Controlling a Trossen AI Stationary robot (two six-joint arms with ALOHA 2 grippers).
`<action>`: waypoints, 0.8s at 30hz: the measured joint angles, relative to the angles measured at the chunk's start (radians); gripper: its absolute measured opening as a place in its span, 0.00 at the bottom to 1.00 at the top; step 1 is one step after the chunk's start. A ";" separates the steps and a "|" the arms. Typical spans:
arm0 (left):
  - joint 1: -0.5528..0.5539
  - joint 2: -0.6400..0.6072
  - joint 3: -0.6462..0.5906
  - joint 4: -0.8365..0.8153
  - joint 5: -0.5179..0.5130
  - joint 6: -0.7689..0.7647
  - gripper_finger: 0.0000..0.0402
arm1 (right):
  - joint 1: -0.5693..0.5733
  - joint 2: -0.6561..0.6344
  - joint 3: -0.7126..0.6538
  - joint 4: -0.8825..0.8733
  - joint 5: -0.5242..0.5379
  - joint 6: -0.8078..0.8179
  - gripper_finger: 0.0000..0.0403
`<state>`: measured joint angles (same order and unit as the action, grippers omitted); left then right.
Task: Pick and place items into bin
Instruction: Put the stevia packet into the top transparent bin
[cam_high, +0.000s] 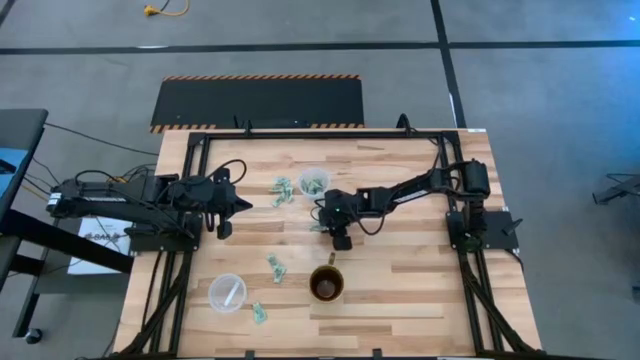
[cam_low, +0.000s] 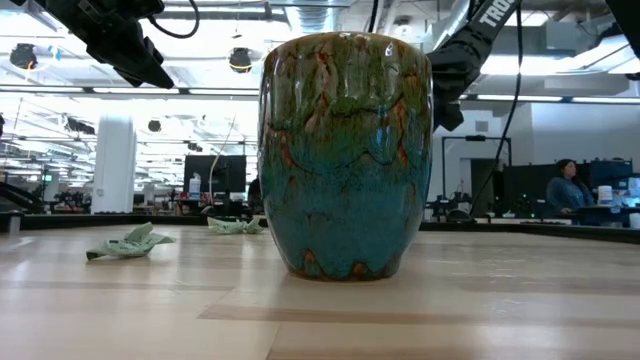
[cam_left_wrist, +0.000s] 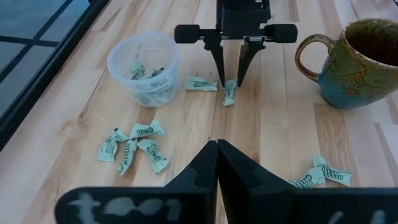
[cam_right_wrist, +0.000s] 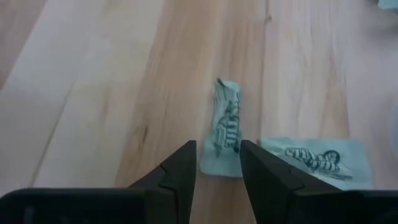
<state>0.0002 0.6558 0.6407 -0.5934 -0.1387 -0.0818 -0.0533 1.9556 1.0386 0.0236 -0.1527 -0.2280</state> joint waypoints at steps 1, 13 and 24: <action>0.000 0.000 0.000 0.000 0.000 0.000 0.00 | 0.001 0.000 0.000 0.006 -0.001 0.000 0.29; 0.000 0.000 0.000 0.000 0.000 0.000 0.00 | 0.007 0.000 0.000 0.025 -0.001 0.018 0.17; 0.000 0.000 0.000 0.000 0.000 0.000 0.00 | 0.008 -0.001 0.000 0.014 0.027 0.038 0.01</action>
<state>0.0002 0.6557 0.6407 -0.5934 -0.1387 -0.0821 -0.0452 1.9545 1.0386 0.0372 -0.1255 -0.1902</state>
